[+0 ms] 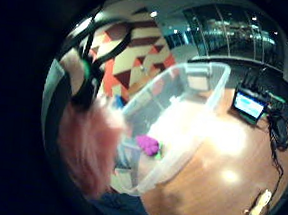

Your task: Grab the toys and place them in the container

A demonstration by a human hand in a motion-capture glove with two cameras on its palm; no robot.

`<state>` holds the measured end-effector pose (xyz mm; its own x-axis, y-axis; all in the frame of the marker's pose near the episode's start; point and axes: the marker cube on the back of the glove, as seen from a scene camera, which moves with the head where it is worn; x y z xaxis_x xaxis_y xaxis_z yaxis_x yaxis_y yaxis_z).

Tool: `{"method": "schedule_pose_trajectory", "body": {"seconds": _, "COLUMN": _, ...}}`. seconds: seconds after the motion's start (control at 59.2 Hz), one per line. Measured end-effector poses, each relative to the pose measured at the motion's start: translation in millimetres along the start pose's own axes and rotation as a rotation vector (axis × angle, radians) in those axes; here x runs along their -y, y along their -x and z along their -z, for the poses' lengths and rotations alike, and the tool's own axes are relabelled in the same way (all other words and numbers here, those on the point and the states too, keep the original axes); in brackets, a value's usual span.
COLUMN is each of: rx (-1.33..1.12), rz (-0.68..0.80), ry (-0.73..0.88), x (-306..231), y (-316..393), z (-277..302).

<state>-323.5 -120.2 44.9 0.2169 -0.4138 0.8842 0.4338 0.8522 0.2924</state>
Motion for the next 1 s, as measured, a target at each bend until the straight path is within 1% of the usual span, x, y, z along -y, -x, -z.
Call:
{"method": "schedule_pose_trajectory", "body": {"seconds": 0.051, "rx": -0.027, "rz": -0.029, "ry": 0.094, "x": 1, "y": -7, "z": -3}}
{"method": "schedule_pose_trajectory", "body": {"seconds": 0.118, "rx": -0.090, "rz": -0.054, "ry": 0.140, "x": -5, "y": -10, "z": 4}}
{"method": "schedule_pose_trajectory", "body": {"seconds": 0.236, "rx": -0.202, "rz": -0.115, "ry": 0.143, "x": -20, "y": -24, "z": 51}}
{"method": "schedule_pose_trajectory", "body": {"seconds": 0.439, "rx": -0.475, "rz": -0.273, "ry": 0.135, "x": -72, "y": -57, "z": 130}}
{"method": "schedule_pose_trajectory", "body": {"seconds": 0.54, "rx": -0.628, "rz": -0.348, "ry": 0.094, "x": -106, "y": -77, "z": 161}}
{"method": "schedule_pose_trajectory", "body": {"seconds": 0.675, "rx": -0.755, "rz": -0.538, "ry": 0.126, "x": -152, "y": -118, "z": 198}}
{"method": "schedule_pose_trajectory", "body": {"seconds": 0.794, "rx": -0.852, "rz": -0.649, "ry": 0.196, "x": -180, "y": -159, "z": 212}}
{"method": "schedule_pose_trajectory", "body": {"seconds": 0.895, "rx": -0.968, "rz": -0.812, "ry": 0.270, "x": -204, "y": -186, "z": 202}}
{"method": "schedule_pose_trajectory", "body": {"seconds": 0.996, "rx": -1.058, "rz": -0.879, "ry": 0.357, "x": -221, "y": -213, "z": 187}}
